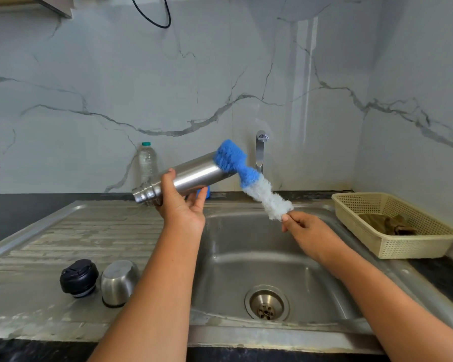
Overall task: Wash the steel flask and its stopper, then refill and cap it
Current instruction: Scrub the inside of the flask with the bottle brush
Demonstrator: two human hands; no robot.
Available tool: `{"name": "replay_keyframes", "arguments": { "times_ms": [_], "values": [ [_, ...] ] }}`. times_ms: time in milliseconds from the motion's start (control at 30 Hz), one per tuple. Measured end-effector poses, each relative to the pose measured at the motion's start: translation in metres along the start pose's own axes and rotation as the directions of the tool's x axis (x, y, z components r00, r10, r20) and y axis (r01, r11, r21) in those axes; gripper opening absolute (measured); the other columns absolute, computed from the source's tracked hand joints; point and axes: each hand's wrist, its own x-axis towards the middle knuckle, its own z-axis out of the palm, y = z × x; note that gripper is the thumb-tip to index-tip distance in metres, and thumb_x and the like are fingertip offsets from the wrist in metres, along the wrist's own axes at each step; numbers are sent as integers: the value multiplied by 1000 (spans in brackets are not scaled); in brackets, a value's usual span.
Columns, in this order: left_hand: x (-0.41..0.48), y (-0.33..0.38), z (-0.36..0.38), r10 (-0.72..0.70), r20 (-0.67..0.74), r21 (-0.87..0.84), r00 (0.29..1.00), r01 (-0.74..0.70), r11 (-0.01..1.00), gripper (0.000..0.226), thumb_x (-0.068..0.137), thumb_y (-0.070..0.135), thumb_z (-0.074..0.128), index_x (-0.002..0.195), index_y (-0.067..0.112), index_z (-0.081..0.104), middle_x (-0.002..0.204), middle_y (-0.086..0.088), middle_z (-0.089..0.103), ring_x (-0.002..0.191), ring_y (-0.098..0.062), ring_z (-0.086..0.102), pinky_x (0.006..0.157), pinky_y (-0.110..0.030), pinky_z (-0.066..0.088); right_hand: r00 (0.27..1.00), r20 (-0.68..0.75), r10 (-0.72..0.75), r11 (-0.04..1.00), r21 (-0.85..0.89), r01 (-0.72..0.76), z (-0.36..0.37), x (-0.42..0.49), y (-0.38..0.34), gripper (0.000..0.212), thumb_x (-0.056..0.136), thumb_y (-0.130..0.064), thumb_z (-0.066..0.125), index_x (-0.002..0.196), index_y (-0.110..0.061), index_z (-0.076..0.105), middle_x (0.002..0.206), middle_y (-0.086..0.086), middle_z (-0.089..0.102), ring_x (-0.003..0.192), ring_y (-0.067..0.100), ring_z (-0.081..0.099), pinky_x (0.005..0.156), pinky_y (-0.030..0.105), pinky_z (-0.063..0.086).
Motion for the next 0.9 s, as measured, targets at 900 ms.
{"name": "replay_keyframes", "arguments": {
  "times_ms": [900],
  "values": [
    [-3, -12, -4, 5, 97, 162, 995, -21, 987, 66, 75, 28, 87, 134, 14, 61, 126, -15, 71, 104, -28, 76, 74, -41, 64, 996, 51, 67, 995, 74, -70, 6, 10, 9, 38, 107, -43, 44, 86, -21, 66, 73, 3, 52, 68, 16, 48, 67, 33, 41]
  ]
}}
